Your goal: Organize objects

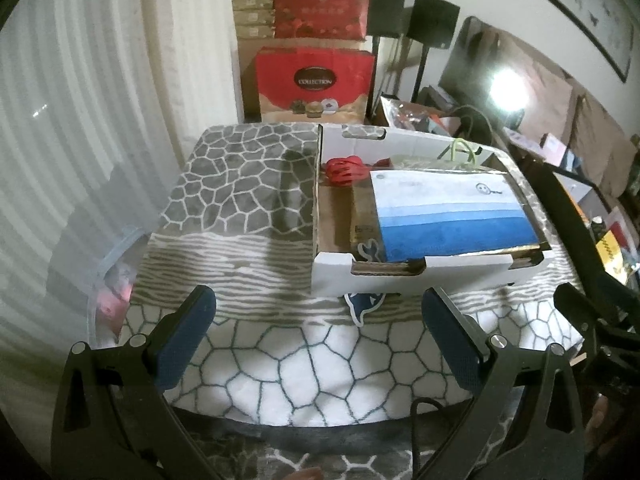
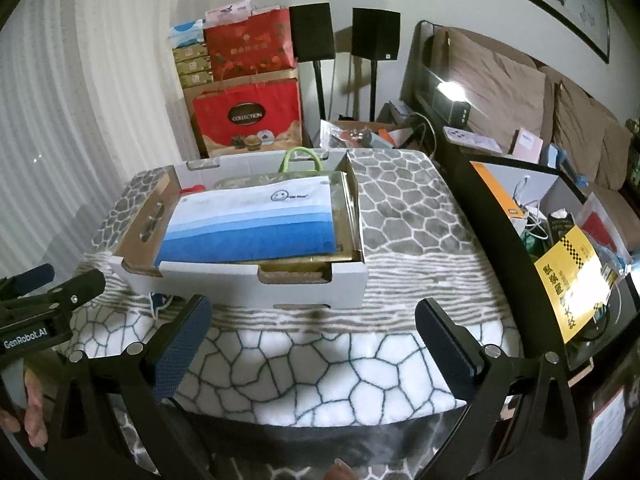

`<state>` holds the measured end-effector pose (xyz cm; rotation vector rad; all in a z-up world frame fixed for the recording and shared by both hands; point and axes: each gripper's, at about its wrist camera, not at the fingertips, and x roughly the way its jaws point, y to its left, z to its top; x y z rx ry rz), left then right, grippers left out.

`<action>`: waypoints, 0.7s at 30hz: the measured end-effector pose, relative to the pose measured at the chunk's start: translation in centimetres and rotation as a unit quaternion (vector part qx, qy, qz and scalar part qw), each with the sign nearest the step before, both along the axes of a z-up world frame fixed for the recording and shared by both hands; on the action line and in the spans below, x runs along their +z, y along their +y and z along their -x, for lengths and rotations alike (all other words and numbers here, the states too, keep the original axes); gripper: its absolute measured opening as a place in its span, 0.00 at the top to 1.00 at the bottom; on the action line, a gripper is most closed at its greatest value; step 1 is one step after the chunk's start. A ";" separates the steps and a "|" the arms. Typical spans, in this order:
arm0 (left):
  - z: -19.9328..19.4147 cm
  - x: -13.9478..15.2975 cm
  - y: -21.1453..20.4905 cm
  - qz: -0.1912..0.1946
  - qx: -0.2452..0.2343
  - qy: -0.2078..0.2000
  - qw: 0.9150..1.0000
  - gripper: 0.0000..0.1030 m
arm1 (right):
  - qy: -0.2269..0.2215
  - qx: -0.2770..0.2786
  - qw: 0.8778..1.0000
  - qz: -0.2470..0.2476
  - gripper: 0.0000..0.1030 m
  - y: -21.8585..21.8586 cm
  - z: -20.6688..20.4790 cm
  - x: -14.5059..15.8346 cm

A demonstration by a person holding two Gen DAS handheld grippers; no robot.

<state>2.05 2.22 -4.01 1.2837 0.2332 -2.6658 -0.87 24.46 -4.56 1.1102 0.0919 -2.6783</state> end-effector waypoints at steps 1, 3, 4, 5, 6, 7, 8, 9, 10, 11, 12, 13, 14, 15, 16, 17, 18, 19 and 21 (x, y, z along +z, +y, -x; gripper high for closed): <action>0.0 -0.1 0.0 -0.003 -0.001 -0.001 1.000 0.00 | 0.000 0.000 1.000 0.000 0.01 -0.1 0.0 0.0; 0.1 -0.1 -0.1 -0.007 0.000 -0.002 1.000 0.00 | -0.001 -0.002 1.000 0.000 0.01 -0.1 0.0 0.0; 0.1 -0.1 -0.1 -0.007 0.001 -0.001 1.000 0.00 | -0.002 -0.002 1.000 0.000 0.01 -0.1 0.0 -0.1; 0.1 -0.1 0.0 -0.005 0.001 0.000 1.000 0.00 | -0.002 -0.003 1.000 0.000 0.01 -0.1 0.0 0.0; 0.1 -0.1 0.0 -0.003 0.001 0.000 1.000 0.00 | -0.003 -0.003 1.000 -0.002 0.01 -0.1 0.0 -0.1; 0.1 -0.1 0.1 -0.002 0.000 0.001 1.000 0.00 | -0.003 -0.003 1.000 -0.004 0.01 -0.2 0.0 -0.1; 0.1 -0.1 0.1 -0.001 -0.001 0.001 1.000 0.00 | -0.003 -0.004 1.000 -0.005 0.01 -0.2 0.0 -0.1; 0.1 -0.1 0.1 -0.002 -0.001 0.002 1.000 0.00 | -0.004 -0.004 1.000 -0.007 0.01 -0.3 0.0 -0.2; 0.1 -0.1 0.1 -0.004 -0.002 0.002 1.000 0.00 | -0.004 -0.003 1.000 -0.008 0.01 -0.3 0.0 -0.2; 0.1 -0.1 0.1 -0.006 -0.003 0.002 1.000 0.00 | -0.004 -0.003 1.000 -0.009 0.01 -0.3 0.0 -0.3; 0.1 -0.1 0.0 -0.007 -0.003 0.002 1.000 0.00 | -0.004 -0.004 1.000 -0.008 0.01 -0.4 0.0 -0.3; 0.1 -0.1 0.1 -0.006 -0.003 0.002 1.000 0.00 | -0.004 -0.004 1.000 -0.007 0.01 -0.4 0.0 -0.3; 0.1 -0.1 0.1 -0.006 -0.003 0.002 1.000 0.00 | -0.004 -0.004 1.000 -0.006 0.01 -0.4 0.0 -0.2; 0.1 -0.1 0.1 -0.006 -0.002 0.002 1.000 0.00 | -0.004 -0.005 1.000 -0.007 0.01 -0.4 0.0 -0.2; 0.1 -0.1 0.0 -0.006 -0.002 0.002 1.000 0.00 | -0.005 -0.005 1.000 -0.007 0.01 -0.5 0.0 -0.3; 0.1 -0.1 0.0 -0.006 -0.002 0.002 1.000 0.00 | -0.004 -0.004 1.000 -0.007 0.01 -0.4 0.0 -0.2; 0.1 -0.1 0.0 -0.006 -0.002 0.001 1.000 0.00 | -0.004 -0.005 1.000 -0.007 0.01 -0.4 0.0 -0.3; 0.1 -0.1 0.0 -0.007 -0.002 0.001 1.000 0.00 | -0.004 -0.005 1.000 -0.007 0.01 -0.5 0.0 -0.3; 0.1 -0.1 0.0 -0.007 -0.002 0.001 1.000 0.00 | -0.004 -0.004 1.000 -0.007 0.01 -0.4 0.0 -0.2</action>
